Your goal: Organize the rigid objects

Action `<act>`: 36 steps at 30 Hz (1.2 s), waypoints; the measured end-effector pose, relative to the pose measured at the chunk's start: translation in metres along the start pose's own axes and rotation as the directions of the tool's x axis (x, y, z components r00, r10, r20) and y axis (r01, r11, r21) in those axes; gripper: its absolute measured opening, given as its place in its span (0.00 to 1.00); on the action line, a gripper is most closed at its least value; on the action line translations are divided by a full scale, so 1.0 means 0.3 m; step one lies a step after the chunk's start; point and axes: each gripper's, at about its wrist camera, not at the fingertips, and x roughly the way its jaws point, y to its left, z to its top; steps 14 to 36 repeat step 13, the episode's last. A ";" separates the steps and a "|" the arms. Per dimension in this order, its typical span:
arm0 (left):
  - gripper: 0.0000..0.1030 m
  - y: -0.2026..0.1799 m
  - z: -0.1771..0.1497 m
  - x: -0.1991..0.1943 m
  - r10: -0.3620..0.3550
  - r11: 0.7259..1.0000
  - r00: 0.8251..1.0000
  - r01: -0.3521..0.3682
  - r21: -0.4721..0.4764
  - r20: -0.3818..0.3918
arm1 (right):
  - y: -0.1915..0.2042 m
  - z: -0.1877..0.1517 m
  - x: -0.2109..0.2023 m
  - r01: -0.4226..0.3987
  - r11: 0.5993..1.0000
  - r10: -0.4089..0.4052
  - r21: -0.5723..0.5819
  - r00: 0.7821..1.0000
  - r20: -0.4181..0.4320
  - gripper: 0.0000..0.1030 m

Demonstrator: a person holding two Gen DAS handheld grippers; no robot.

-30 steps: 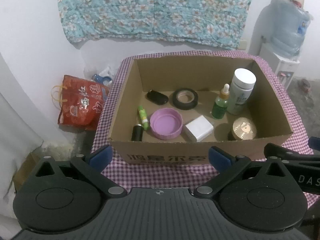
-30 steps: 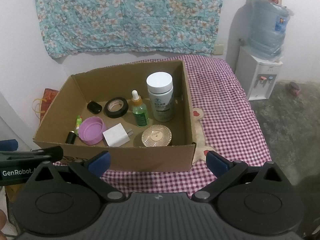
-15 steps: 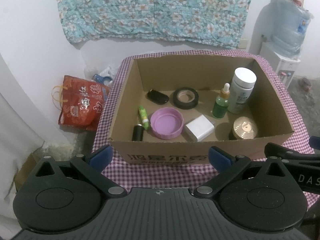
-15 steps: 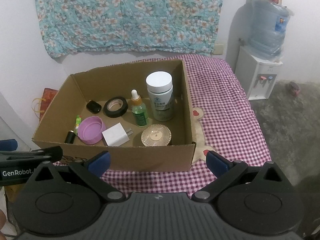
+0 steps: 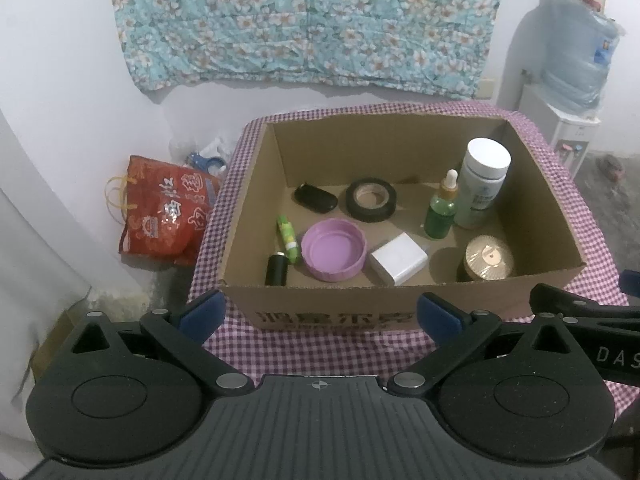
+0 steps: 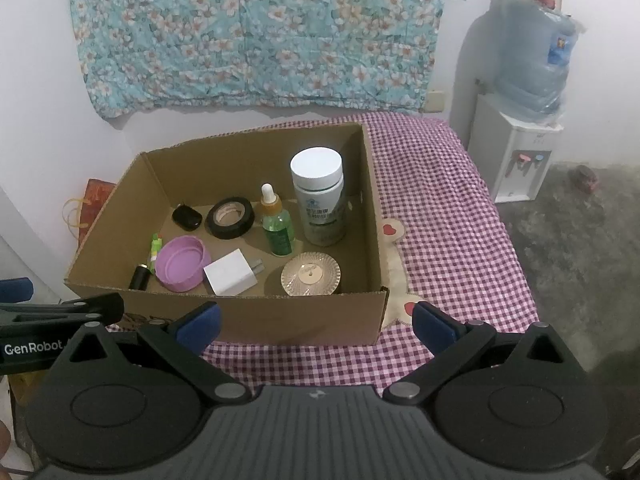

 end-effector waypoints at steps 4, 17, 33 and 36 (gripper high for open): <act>0.99 0.001 0.003 -0.002 0.000 1.000 1.000 0.000 0.001 0.001 | -0.001 0.000 0.000 0.000 1.000 0.000 0.000 1.000 0.001 1.00; 0.99 0.000 0.003 -0.001 0.001 1.000 1.000 -0.001 0.000 0.000 | -0.002 -0.001 0.000 0.000 1.000 0.000 -0.001 1.000 0.001 1.00; 0.99 0.000 0.003 -0.001 0.001 1.000 1.000 -0.001 0.000 0.000 | -0.002 -0.001 0.000 0.000 1.000 0.000 -0.001 1.000 0.001 1.00; 0.99 0.000 0.003 -0.001 0.001 1.000 1.000 -0.001 0.000 0.000 | -0.002 -0.001 0.000 0.000 1.000 0.000 -0.001 1.000 0.001 1.00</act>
